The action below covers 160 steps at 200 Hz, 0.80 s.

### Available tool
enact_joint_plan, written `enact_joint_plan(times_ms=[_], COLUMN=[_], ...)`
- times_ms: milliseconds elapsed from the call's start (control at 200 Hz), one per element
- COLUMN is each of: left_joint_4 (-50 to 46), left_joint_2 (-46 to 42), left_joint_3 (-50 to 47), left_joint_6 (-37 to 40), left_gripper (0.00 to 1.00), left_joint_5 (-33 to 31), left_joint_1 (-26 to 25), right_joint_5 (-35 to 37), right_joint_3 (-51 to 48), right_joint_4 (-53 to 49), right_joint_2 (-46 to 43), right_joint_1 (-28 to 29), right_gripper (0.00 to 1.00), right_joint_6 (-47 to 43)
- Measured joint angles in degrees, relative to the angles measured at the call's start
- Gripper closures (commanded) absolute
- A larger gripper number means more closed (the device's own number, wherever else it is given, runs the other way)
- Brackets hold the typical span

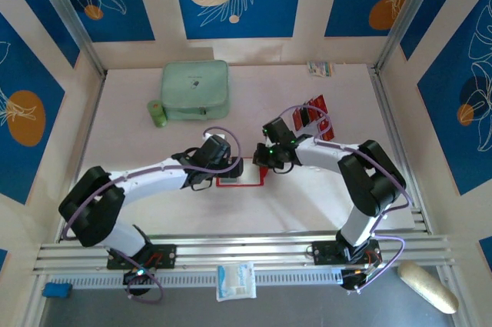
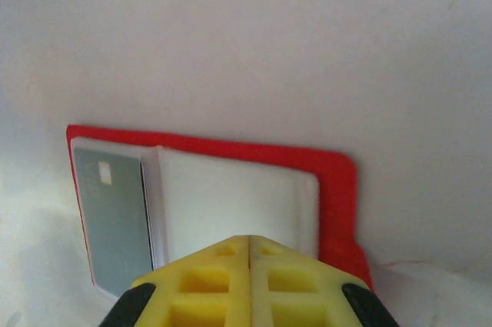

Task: Put the credit cards into the card holder

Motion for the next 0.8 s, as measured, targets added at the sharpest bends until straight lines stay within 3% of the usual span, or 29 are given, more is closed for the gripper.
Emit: enact_joint_plan(times_ms=[800], left_joint_4=[0.81], left_joint_2=[2.75], left_joint_3=[0.00], left_joint_6=[0.20], left_gripper=[0.01], left_joint_5=[-0.42], left_joint_1=[-0.11], right_joint_5=[-5.33], right_joint_3=[1.27], right_joint_4=[2.43], right_joint_2=[5.01], right_joint_1=[0.50], right_gripper=[0.98], right_joint_6=[-1.84])
